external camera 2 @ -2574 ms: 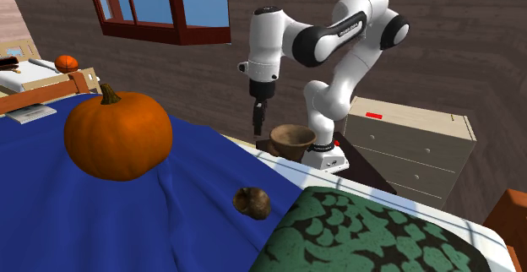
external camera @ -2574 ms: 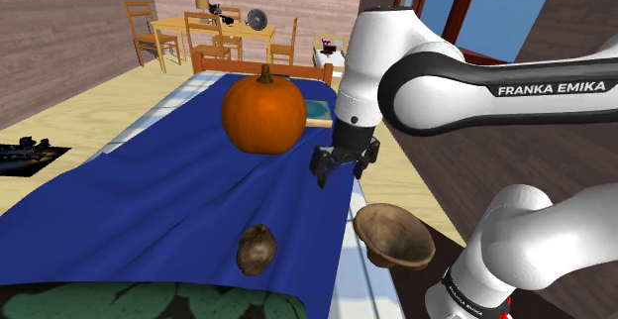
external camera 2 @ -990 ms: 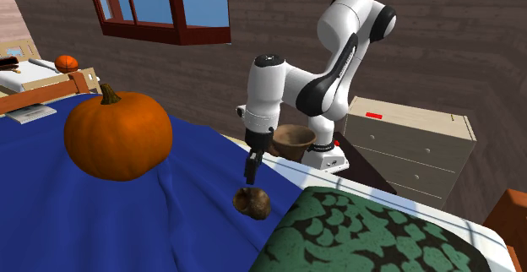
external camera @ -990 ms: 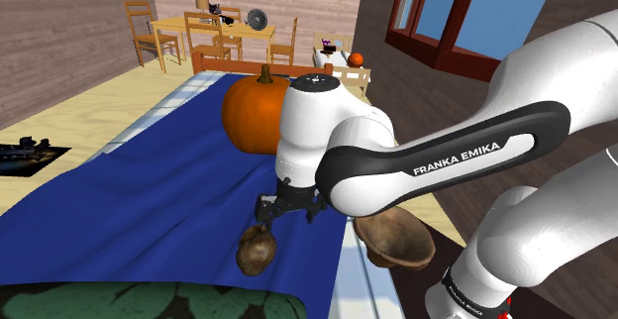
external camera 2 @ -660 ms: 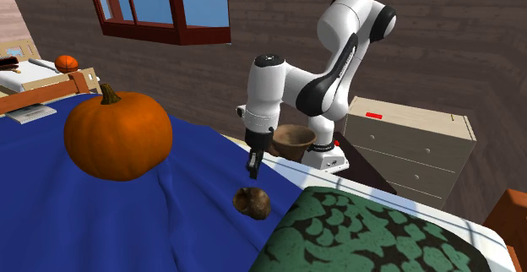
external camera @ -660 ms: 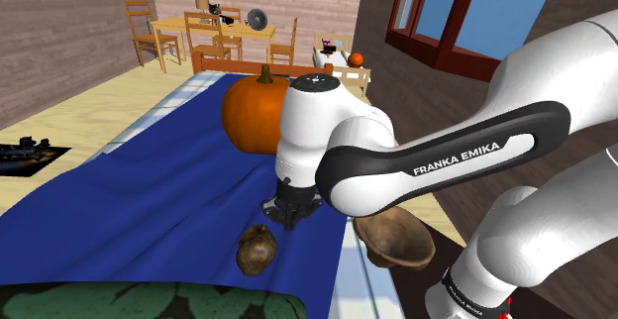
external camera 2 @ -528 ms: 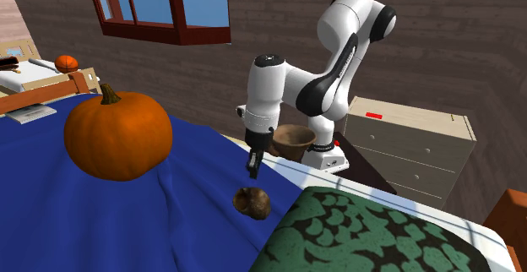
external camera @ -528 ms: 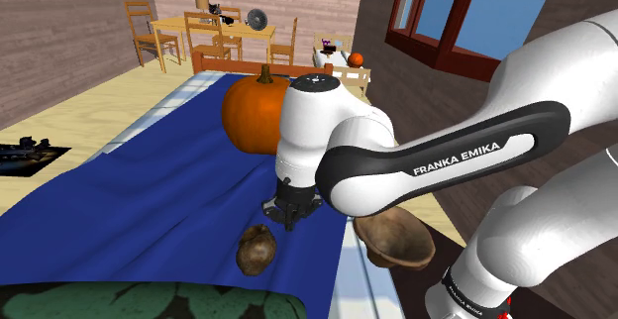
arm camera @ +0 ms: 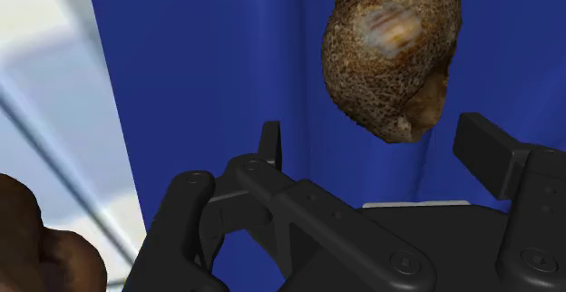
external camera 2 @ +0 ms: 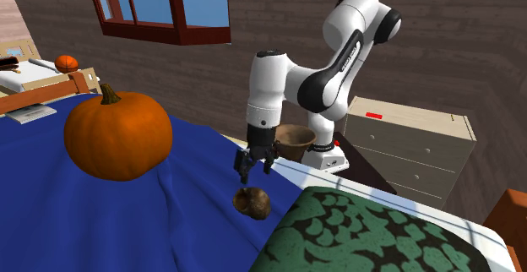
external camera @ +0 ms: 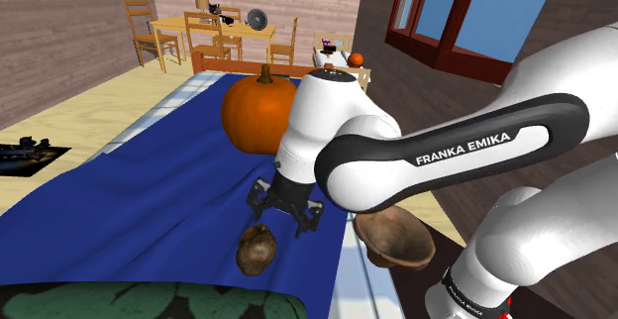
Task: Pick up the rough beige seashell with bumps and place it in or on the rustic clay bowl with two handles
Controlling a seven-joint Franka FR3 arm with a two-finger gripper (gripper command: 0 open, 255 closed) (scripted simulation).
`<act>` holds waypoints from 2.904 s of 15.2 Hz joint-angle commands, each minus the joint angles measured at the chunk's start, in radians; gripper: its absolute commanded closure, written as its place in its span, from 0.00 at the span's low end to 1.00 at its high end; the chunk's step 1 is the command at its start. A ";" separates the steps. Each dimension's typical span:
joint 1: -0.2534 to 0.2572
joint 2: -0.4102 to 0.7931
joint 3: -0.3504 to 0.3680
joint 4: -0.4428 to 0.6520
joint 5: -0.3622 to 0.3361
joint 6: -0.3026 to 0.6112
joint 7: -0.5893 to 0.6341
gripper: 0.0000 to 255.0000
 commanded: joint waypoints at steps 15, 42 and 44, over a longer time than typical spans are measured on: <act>-0.046 0.079 0.082 -0.034 0.053 0.156 0.171 0.00; -0.023 -0.054 -0.024 0.104 0.044 -0.111 0.173 1.00; -0.023 -0.063 -0.034 0.124 0.040 -0.140 0.175 1.00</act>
